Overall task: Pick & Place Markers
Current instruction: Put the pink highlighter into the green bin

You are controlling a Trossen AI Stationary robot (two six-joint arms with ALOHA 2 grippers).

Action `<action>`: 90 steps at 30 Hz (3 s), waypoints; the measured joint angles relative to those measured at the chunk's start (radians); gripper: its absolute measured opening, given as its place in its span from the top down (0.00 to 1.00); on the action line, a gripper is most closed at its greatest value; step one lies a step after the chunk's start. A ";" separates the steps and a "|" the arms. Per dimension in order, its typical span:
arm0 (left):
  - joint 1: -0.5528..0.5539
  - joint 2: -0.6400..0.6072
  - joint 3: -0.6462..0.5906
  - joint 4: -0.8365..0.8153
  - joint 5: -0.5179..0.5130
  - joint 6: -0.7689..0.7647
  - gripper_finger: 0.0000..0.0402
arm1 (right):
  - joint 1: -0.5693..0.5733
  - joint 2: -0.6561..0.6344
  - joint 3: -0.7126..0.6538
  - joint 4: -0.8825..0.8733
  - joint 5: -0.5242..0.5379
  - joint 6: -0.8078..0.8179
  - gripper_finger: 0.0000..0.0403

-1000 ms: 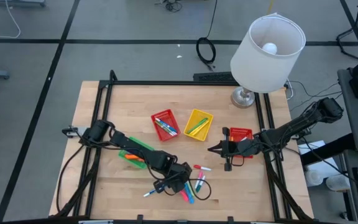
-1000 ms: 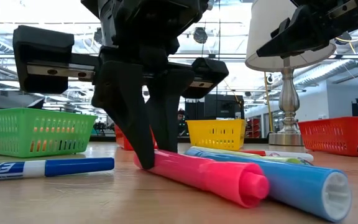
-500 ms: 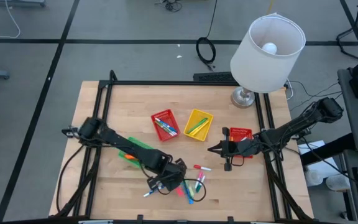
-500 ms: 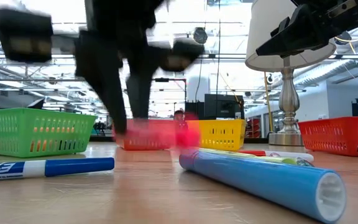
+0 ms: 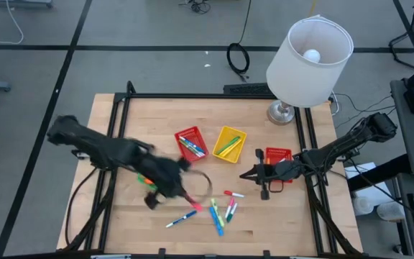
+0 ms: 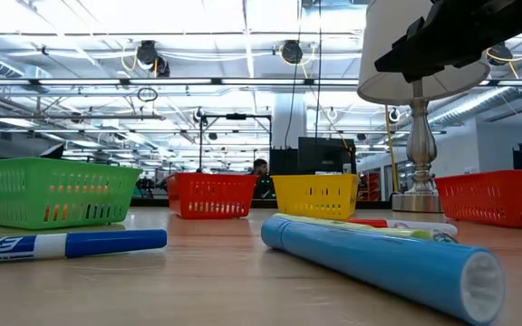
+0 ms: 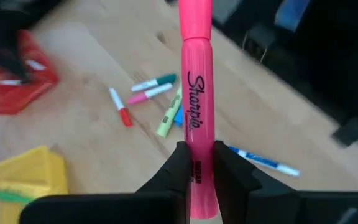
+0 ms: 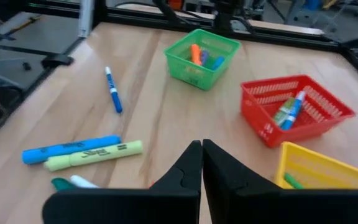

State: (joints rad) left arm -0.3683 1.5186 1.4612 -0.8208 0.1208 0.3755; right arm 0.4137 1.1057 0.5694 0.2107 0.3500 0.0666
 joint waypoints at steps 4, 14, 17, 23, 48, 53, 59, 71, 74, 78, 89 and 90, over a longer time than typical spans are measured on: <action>0.004 -0.185 -0.057 0.030 -0.005 -0.063 0.99 | 0.000 0.000 0.000 0.002 -0.040 0.000 1.00; 0.004 -0.708 -0.483 0.381 -0.172 -0.243 1.00 | 0.000 0.000 0.000 0.002 -0.040 -0.003 1.00; 0.005 -0.795 -0.623 0.413 -0.264 -0.357 1.00 | 0.000 0.005 0.000 0.003 -0.036 -0.002 1.00; 0.005 -0.851 -0.836 0.514 -0.313 -0.541 1.00 | 0.000 0.006 0.000 0.012 -0.035 -0.001 1.00; -0.264 -0.175 -0.621 0.515 -0.278 -0.940 0.98 | 0.000 0.005 -0.028 0.071 -0.039 0.002 1.00; -0.211 -0.037 -0.503 0.415 -0.382 -1.019 0.96 | 0.000 0.006 -0.063 0.157 -0.038 0.000 1.00; -0.072 0.176 -0.259 0.082 -0.384 -1.032 0.98 | 0.000 0.006 -0.068 0.213 -0.038 0.000 1.00; 0.104 0.414 -0.048 -0.068 -0.300 -0.825 0.65 | 0.000 0.006 -0.068 0.177 -0.041 0.000 1.00; 0.142 0.429 -0.050 -0.078 -0.277 -0.826 0.55 | 0.000 0.006 -0.069 0.159 -0.041 0.000 1.00; 0.179 0.439 -0.051 -0.085 -0.253 -0.829 0.46 | 0.000 0.006 -0.068 0.154 -0.041 0.000 1.00; 0.212 0.502 -0.052 -0.101 -0.218 -0.787 0.44 | 0.000 0.006 -0.069 0.152 -0.042 0.000 1.00; 0.212 0.513 -0.052 -0.101 -0.218 -0.787 0.44 | 0.000 0.006 -0.069 0.151 -0.042 0.000 1.00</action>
State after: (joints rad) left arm -0.1566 2.0316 1.4088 -0.9220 -0.0970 -0.4114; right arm 0.4141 1.1114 0.5007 0.3618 0.3080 0.0666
